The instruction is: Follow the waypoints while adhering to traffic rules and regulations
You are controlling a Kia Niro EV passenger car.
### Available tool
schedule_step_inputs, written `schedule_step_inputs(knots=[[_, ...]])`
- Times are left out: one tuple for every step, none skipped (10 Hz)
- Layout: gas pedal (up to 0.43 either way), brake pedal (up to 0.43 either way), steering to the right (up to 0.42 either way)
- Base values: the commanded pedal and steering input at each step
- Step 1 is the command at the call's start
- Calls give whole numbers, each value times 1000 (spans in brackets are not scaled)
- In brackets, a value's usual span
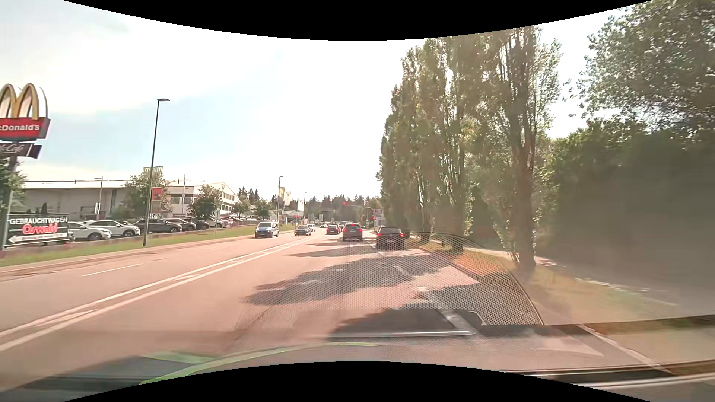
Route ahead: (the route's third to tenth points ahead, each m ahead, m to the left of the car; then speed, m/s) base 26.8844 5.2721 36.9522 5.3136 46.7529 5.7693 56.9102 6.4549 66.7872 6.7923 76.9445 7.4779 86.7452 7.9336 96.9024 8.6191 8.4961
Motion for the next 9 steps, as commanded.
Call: schedule_step_inputs(knots=[[0,159,0],[0,152,0],[0,152,0],[0,152,1],[0,152,1],[0,146,3],[0,134,5],[0,128,6],[0,122,6]])
